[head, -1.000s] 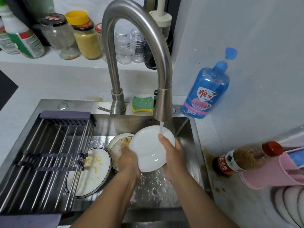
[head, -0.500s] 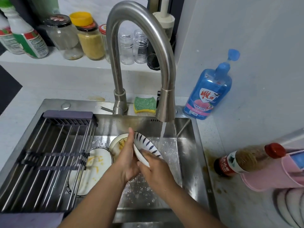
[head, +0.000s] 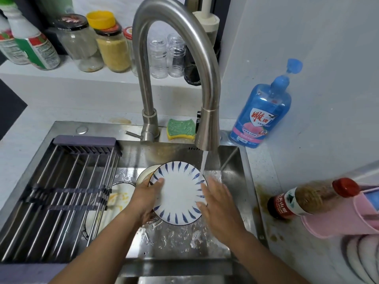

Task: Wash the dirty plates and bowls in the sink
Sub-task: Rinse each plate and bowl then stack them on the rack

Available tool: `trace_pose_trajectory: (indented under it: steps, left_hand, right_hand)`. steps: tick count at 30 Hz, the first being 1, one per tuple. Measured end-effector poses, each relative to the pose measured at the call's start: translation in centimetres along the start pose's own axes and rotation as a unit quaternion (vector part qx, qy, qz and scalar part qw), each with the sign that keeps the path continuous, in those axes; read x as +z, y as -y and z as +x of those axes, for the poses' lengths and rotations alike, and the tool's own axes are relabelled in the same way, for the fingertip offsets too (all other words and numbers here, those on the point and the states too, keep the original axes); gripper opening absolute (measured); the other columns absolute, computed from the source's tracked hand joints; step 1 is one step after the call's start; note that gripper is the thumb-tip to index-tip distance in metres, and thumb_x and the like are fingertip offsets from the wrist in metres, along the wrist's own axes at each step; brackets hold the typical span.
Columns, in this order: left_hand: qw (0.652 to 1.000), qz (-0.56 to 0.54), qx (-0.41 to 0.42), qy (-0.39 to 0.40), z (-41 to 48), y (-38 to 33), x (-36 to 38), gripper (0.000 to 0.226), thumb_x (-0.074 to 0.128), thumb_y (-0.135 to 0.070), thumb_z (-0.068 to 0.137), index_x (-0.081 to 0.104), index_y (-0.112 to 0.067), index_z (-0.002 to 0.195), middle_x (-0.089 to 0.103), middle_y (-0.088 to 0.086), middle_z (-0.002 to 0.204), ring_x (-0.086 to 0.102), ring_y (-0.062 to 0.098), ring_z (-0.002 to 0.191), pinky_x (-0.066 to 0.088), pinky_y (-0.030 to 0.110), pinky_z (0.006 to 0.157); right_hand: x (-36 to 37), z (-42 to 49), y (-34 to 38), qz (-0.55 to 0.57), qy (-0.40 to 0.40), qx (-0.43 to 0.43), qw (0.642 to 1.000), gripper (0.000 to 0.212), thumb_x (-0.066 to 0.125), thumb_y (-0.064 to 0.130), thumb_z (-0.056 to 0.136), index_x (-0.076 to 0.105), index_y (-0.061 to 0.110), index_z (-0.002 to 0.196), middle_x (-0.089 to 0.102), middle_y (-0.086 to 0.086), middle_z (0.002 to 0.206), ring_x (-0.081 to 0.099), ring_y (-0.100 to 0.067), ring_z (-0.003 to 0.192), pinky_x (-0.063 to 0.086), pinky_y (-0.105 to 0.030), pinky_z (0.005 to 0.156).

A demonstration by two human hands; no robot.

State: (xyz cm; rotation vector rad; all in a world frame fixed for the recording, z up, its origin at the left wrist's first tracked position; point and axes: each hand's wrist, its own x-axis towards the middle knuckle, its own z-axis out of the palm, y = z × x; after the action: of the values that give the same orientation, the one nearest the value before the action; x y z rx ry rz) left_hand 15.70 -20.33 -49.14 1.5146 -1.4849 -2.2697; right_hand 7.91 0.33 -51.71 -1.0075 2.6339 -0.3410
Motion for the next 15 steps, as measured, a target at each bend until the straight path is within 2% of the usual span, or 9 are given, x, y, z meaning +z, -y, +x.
trace_pose_trajectory:
  steps: [2, 3, 5, 6, 7, 10, 11, 13, 15]
  left_hand:
    - [1.0, 0.011, 0.01, 0.007, 0.1, -0.3, -0.5, 0.019, 0.067, -0.023, 0.099, 0.066, -0.009, 0.111, 0.078, 0.014, 0.102, 0.075, 0.034, 0.09, 0.063, 0.046, 0.07]
    - [1.0, 0.01, 0.009, 0.014, 0.1, -0.4, -0.5, 0.017, 0.068, -0.023, 0.098, 0.066, -0.01, 0.109, 0.078, 0.014, 0.1, 0.075, 0.034, 0.09, 0.063, 0.042, 0.065]
    - [1.0, 0.0, 0.002, 0.024, 0.1, -0.4, -0.3, 0.02, 0.071, -0.023, 0.096, 0.067, -0.008, 0.109, 0.078, 0.016, 0.1, 0.074, 0.037, 0.093, 0.063, 0.046, 0.067]
    - [1.0, -0.012, -0.001, 0.028, 0.2, -0.3, -0.1, 0.022, 0.071, -0.021, 0.095, 0.068, -0.006, 0.11, 0.077, 0.018, 0.102, 0.074, 0.038, 0.094, 0.063, 0.051, 0.073]
    - [0.999, -0.03, -0.003, 0.03, 0.1, 0.0, 0.2, 0.022, 0.071, -0.018, 0.095, 0.068, -0.004, 0.112, 0.077, 0.019, 0.104, 0.074, 0.039, 0.094, 0.061, 0.056, 0.078]
    - [0.996, -0.085, -0.004, 0.038, -0.6, 2.1, 1.2, 0.027, 0.072, -0.002, 0.091, 0.068, -0.007, 0.117, 0.076, 0.016, 0.111, 0.075, 0.034, 0.098, 0.058, 0.055, 0.091]
    - [0.994, -0.099, 0.0, 0.047, -1.2, 3.1, 1.9, 0.033, 0.071, 0.003, 0.09, 0.067, -0.009, 0.121, 0.076, 0.015, 0.114, 0.075, 0.033, 0.1, 0.059, 0.051, 0.09]
    - [0.989, -0.131, -0.004, 0.065, -2.5, 4.9, 3.9, 0.039, 0.065, 0.011, 0.09, 0.066, -0.011, 0.122, 0.076, 0.014, 0.113, 0.076, 0.032, 0.098, 0.063, 0.041, 0.074]
    - [0.983, -0.172, -0.017, 0.053, -3.3, 5.6, 5.2, 0.035, 0.06, 0.014, 0.091, 0.066, -0.007, 0.119, 0.077, 0.016, 0.107, 0.077, 0.031, 0.09, 0.06, 0.033, 0.061]
  right_hand:
    - [-0.4, 0.9, -0.2, 0.125, -0.057, 0.079, 0.987, 0.068, 0.05, 0.046, 0.101, 0.02, 0.029, 0.16, 0.015, 0.005, 0.166, 0.021, -0.015, 0.151, 0.033, -0.042, 0.12]
    - [-0.8, 1.5, 0.0, 0.223, -0.051, 0.13, 0.965, 0.065, 0.056, 0.042, 0.099, 0.027, 0.033, 0.156, 0.031, 0.006, 0.16, 0.039, -0.014, 0.142, 0.044, -0.043, 0.112]
    - [-1.0, 2.7, 0.5, 0.383, -0.016, 0.186, 0.905, 0.033, 0.058, 0.037, 0.097, 0.055, 0.031, 0.129, 0.067, 0.006, 0.128, 0.067, -0.017, 0.113, 0.058, -0.045, 0.094]
    - [-1.1, 3.1, 0.8, 0.399, -0.01, 0.204, 0.894, 0.02, 0.056, 0.036, 0.096, 0.064, 0.026, 0.111, 0.074, 0.006, 0.108, 0.072, -0.017, 0.099, 0.06, -0.047, 0.088]
    - [-0.9, 3.4, 0.9, 0.403, -0.018, 0.217, 0.889, 0.022, 0.054, 0.038, 0.095, 0.066, 0.021, 0.099, 0.076, 0.003, 0.095, 0.073, -0.018, 0.09, 0.06, -0.048, 0.085]
    - [0.3, 3.4, 1.6, 0.426, -0.072, 0.27, 0.861, 0.034, 0.047, 0.043, 0.095, 0.063, 0.014, 0.09, 0.074, -0.003, 0.088, 0.071, -0.022, 0.083, 0.059, -0.049, 0.081]
    - [0.8, 3.3, 2.2, 0.441, -0.094, 0.288, 0.845, 0.029, 0.047, 0.039, 0.1, 0.061, 0.015, 0.093, 0.073, -0.003, 0.093, 0.071, -0.022, 0.086, 0.059, -0.047, 0.084]
    - [1.6, 3.1, 3.6, 0.477, -0.136, 0.315, 0.809, 0.016, 0.048, 0.029, 0.105, 0.06, 0.019, 0.106, 0.072, -0.001, 0.105, 0.069, -0.02, 0.094, 0.055, -0.035, 0.087]
    - [2.0, 3.0, 4.8, 0.531, -0.156, 0.312, 0.772, 0.017, 0.05, 0.025, 0.104, 0.062, 0.022, 0.117, 0.072, 0.005, 0.105, 0.069, -0.011, 0.09, 0.053, -0.025, 0.075]
